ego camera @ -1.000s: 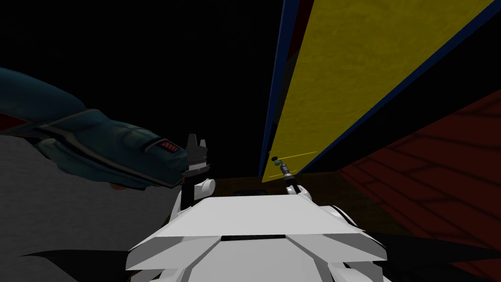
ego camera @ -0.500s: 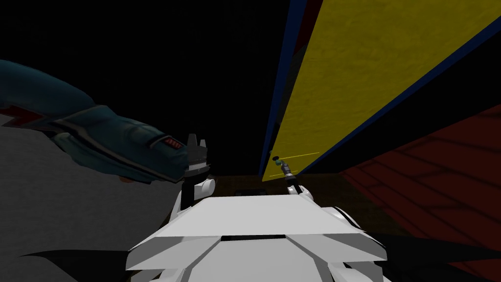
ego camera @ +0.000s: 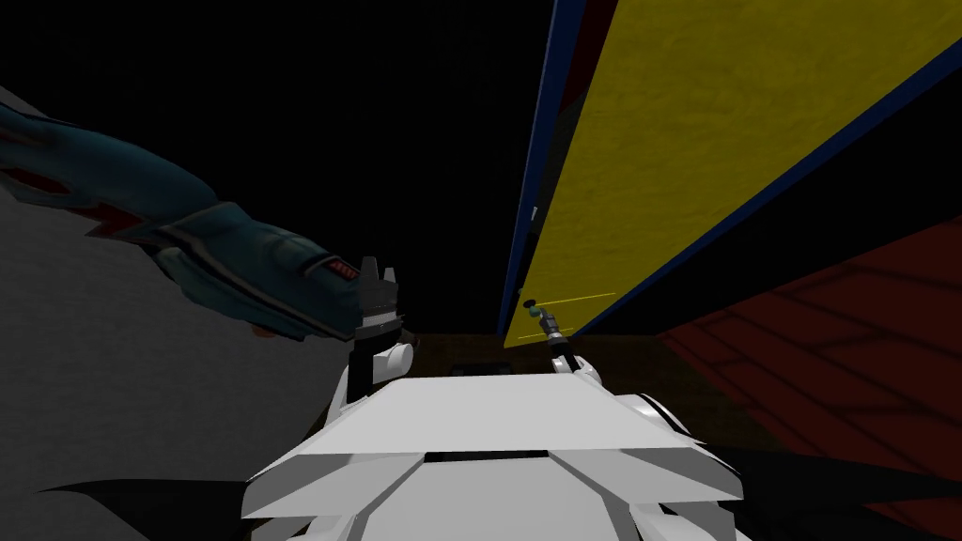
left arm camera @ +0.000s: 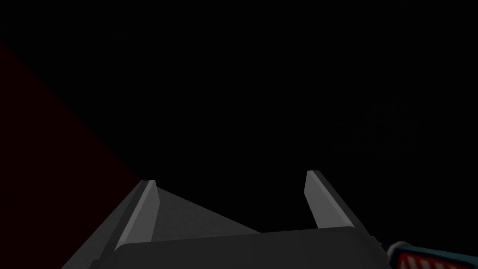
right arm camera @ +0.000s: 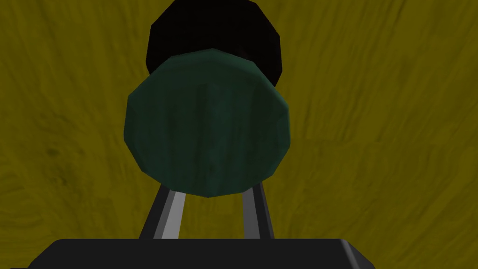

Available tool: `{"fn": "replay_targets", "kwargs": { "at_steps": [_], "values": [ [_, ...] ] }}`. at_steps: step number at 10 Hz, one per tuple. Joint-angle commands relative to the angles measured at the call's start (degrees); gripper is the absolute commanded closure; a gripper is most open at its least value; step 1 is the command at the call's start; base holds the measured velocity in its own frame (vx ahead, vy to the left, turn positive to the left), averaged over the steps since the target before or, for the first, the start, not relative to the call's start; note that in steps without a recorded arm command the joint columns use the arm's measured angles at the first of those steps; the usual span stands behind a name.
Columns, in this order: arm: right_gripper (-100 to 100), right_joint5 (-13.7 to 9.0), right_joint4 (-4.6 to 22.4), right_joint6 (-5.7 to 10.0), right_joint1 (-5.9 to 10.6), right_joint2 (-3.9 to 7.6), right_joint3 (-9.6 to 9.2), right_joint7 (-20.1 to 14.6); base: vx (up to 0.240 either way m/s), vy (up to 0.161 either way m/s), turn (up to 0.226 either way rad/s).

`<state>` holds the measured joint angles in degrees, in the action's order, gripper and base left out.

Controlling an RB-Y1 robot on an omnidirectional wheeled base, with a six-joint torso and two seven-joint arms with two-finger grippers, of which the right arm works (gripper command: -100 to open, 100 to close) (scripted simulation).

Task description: Pull the door open

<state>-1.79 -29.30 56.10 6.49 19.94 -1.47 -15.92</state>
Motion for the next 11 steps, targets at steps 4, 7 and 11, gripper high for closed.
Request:
{"fn": "replay_targets", "kwargs": {
  "at_steps": [4, 7, 11],
  "values": [
    [100, -1.0, -0.9, -0.02, -0.24, -0.63, -1.32, -6.4, -0.047, -0.024, 0.06],
    [100, -2.2, -0.7, -0.16, -0.13, -0.53, -1.91, -11.0, -0.058, -0.034, 0.078],
    [100, -3.4, -0.6, -0.3, -0.01, -0.43, -2.54, -15.7, -0.042, -0.022, 0.059]
  ]
}}
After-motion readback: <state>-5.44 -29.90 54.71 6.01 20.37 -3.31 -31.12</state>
